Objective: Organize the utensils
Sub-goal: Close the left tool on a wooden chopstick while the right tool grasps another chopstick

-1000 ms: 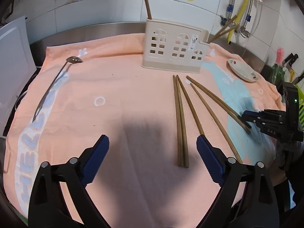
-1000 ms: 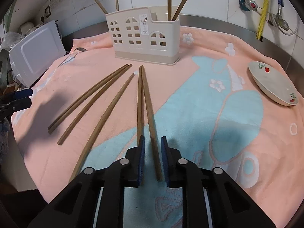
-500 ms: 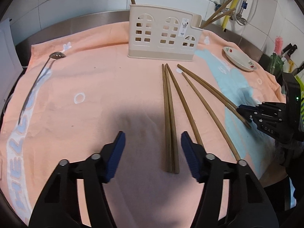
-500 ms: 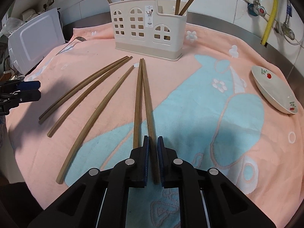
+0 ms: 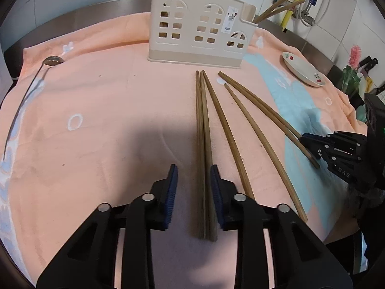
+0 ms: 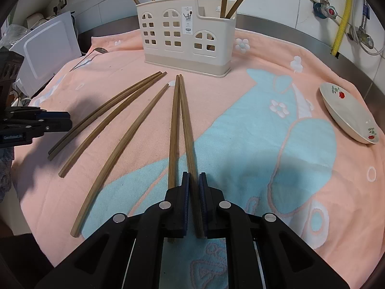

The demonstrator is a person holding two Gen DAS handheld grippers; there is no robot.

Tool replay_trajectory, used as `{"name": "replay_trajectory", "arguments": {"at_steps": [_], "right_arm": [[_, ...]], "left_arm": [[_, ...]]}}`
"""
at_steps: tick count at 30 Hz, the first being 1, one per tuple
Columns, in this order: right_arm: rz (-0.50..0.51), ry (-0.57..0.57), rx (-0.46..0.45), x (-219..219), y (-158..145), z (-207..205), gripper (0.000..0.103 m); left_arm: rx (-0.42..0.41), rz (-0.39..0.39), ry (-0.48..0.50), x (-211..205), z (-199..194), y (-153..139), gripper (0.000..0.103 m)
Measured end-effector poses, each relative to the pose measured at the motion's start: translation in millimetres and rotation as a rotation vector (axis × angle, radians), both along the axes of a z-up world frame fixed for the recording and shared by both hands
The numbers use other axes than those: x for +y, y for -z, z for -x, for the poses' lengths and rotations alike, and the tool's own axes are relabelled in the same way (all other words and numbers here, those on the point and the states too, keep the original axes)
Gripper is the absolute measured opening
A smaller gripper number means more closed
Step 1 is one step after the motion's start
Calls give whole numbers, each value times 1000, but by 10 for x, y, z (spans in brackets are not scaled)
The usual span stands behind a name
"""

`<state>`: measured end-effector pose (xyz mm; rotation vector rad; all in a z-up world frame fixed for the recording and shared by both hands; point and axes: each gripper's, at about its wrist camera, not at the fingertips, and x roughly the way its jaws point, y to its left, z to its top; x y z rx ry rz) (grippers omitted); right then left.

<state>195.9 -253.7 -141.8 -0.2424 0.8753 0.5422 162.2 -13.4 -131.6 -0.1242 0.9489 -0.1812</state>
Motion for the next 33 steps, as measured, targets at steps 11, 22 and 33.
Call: {"name": "replay_trajectory", "arguments": {"at_steps": [11,22,33], "right_arm": [[-3,2,-1,-3,-2,4,8],[-10,3,-2,-7,1,5,8],[-20,13,-8,-11,11,17,9]], "left_arm": [[11,-6,-4,-35,-70,60,14],[17,-41,-17,-153,-105,103,8],[4,-32,-22,-178,-95,115,8]]}}
